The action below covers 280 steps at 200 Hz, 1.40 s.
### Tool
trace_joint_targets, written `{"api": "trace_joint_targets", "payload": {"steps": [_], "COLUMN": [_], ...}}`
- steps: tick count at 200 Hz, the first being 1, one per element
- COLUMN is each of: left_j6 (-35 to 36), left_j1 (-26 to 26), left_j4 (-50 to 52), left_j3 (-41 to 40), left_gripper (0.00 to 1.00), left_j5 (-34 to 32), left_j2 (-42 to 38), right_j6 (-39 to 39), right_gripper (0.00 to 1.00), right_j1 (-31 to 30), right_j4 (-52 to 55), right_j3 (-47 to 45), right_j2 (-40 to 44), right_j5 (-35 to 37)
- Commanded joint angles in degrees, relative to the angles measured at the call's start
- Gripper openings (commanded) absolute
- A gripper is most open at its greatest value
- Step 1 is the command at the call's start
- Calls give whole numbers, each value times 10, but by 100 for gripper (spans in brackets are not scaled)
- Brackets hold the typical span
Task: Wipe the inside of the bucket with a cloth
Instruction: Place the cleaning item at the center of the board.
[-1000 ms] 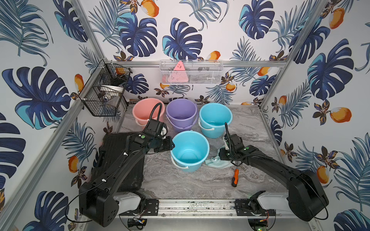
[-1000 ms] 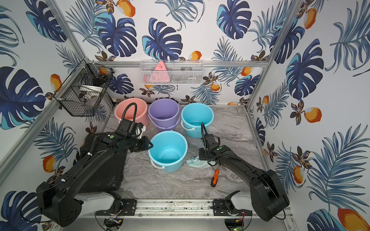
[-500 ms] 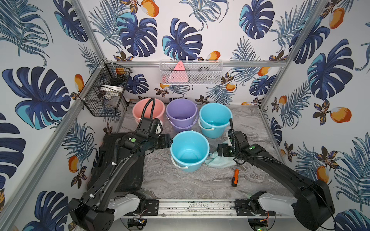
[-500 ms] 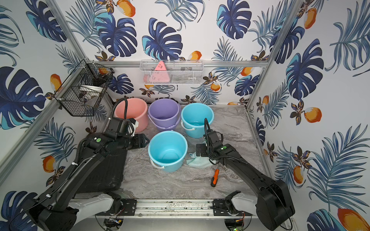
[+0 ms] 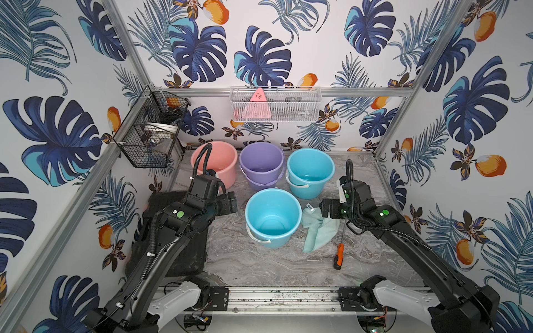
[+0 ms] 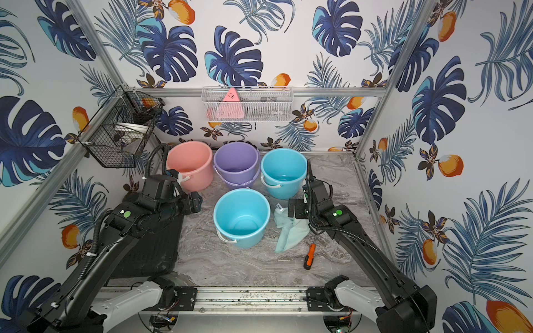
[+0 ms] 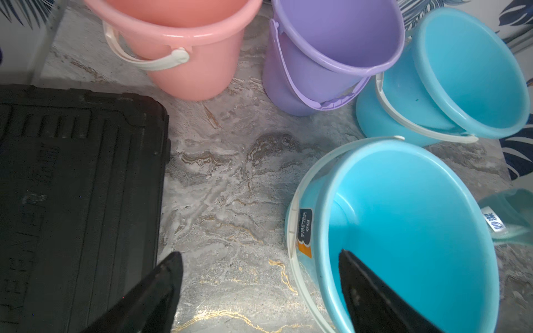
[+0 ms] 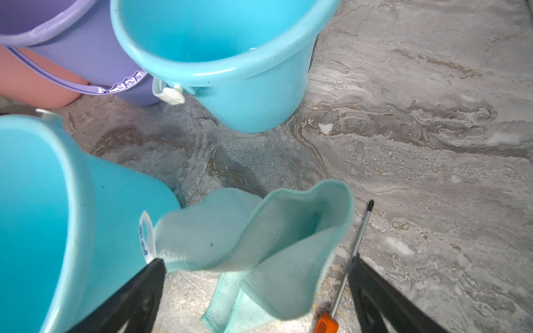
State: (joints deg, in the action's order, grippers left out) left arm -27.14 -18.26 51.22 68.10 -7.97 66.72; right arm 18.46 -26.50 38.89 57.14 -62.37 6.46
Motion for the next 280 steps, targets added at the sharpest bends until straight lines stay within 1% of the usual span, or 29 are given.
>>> {"api": "trace_joint_targets", "payload": {"steps": [1,26,55,81,92,95,116,146,166,173,185,200,211,214,227,235,240,244,267,280], "left_j6": [-10,-13,-17,-21,-22,-21,-18,-14,-13,-14,-16,-16,-19,-20,-23,-23,-23,-24,-30,-31], "left_j1": [2,2,2,2,2,2,2,2,2,2,2,2,2,2,2,2,2,2,2,2], "left_j4": [-29,-47,-74,-102,-112,-115,-133,-157,-173,-176,-182,-202,-212,-214,-220,-224,-226,-229,-251,-268], "left_j3": [-8,-33,-65,-88,-96,-98,-106,-122,-135,-138,-147,-167,-181,-183,-192,-198,-203,-206,-233,-250], "left_gripper": [88,89,93,94,94,94,94,94,94,94,93,93,93,93,93,93,93,93,92,91], "left_j5": [-36,-63,-113,-156,-168,-170,-184,-212,-218,-219,-224,-230,-233,-233,-234,-236,-240,-245,-283,-312], "left_j2": [-10,-21,-32,-43,-46,-46,-43,-46,-54,-57,-62,-68,-70,-70,-72,-74,-75,-75,-78,-77], "right_j6": [25,35,35,25,13,11,-1,-22,-38,-32,-19,-10,-10,-8,3,17,48,53,15,-50], "right_gripper": [100,100,100,100,100,100,100,100,97,98,99,99,99,99,99,100,100,99,100,100], "right_j1": [1,1,1,1,1,1,1,1,1,1,1,1,1,16,25,28,32,36,40,40], "right_j4": [49,45,61,60,49,47,43,51,68,78,76,43,14,8,1,-3,16,16,-44,-117], "right_j3": [12,14,56,74,74,91,130,187,206,197,153,84,13,-2,-50,-68,-65,-66,-89,-125], "right_j2": [-2,11,28,44,53,54,48,22,13,11,18,39,46,45,28,13,3,-1,10,32], "right_j5": [-39,-4,34,82,80,79,59,87,81,80,88,107,120,122,127,157,179,192,217,219]}}
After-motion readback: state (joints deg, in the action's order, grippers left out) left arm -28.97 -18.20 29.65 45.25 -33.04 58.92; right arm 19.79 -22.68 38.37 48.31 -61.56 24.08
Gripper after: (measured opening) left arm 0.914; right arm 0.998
